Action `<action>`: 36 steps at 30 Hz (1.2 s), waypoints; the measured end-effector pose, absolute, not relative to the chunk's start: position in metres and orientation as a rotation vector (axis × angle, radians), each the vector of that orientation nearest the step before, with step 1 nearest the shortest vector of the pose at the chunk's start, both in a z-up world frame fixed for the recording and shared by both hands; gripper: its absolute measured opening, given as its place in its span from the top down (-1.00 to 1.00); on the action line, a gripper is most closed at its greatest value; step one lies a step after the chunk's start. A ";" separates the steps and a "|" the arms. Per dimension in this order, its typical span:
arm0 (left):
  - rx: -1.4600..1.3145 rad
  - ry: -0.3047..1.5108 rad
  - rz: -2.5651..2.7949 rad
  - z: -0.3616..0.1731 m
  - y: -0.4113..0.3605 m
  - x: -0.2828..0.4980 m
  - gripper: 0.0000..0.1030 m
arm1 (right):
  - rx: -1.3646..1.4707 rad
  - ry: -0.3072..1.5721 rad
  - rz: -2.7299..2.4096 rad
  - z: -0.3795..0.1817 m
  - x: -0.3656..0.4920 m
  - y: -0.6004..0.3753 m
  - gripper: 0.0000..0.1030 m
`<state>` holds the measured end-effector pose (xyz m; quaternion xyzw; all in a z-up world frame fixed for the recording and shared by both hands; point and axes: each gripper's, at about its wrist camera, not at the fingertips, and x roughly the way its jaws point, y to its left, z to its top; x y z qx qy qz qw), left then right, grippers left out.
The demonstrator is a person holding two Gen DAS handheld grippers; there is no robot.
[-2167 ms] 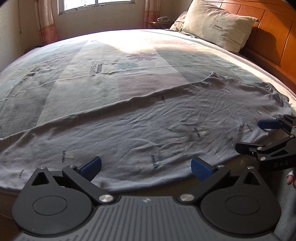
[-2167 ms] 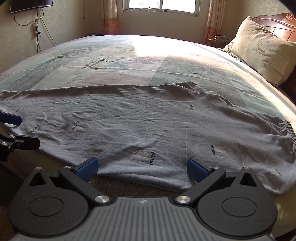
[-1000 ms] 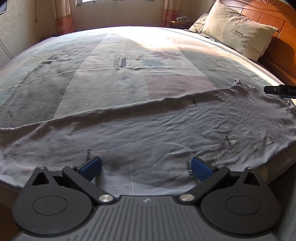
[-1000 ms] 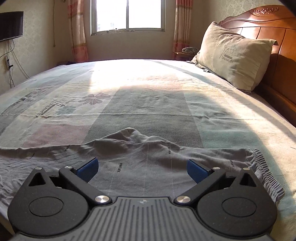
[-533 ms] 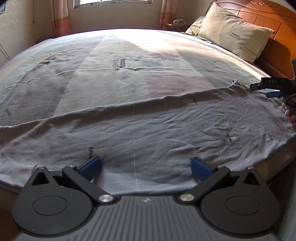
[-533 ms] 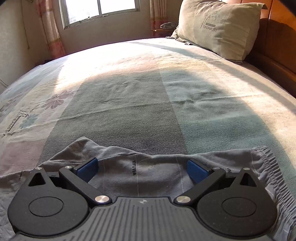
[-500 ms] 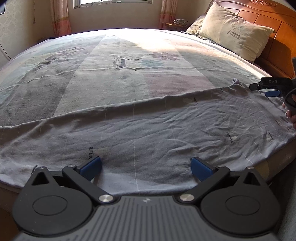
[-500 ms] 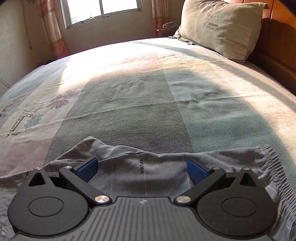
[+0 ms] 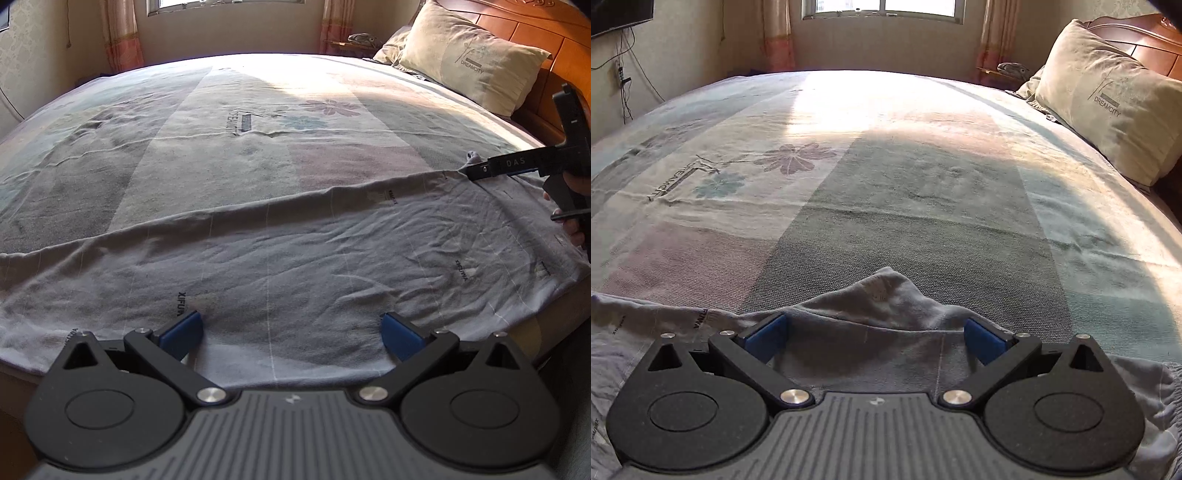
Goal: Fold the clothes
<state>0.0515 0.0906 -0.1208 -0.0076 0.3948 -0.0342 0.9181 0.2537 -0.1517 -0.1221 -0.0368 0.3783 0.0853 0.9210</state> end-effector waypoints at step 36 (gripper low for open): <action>-0.068 0.751 -0.105 -0.121 0.093 0.054 -0.99 | -0.118 0.739 0.278 -0.088 0.162 -0.121 -1.00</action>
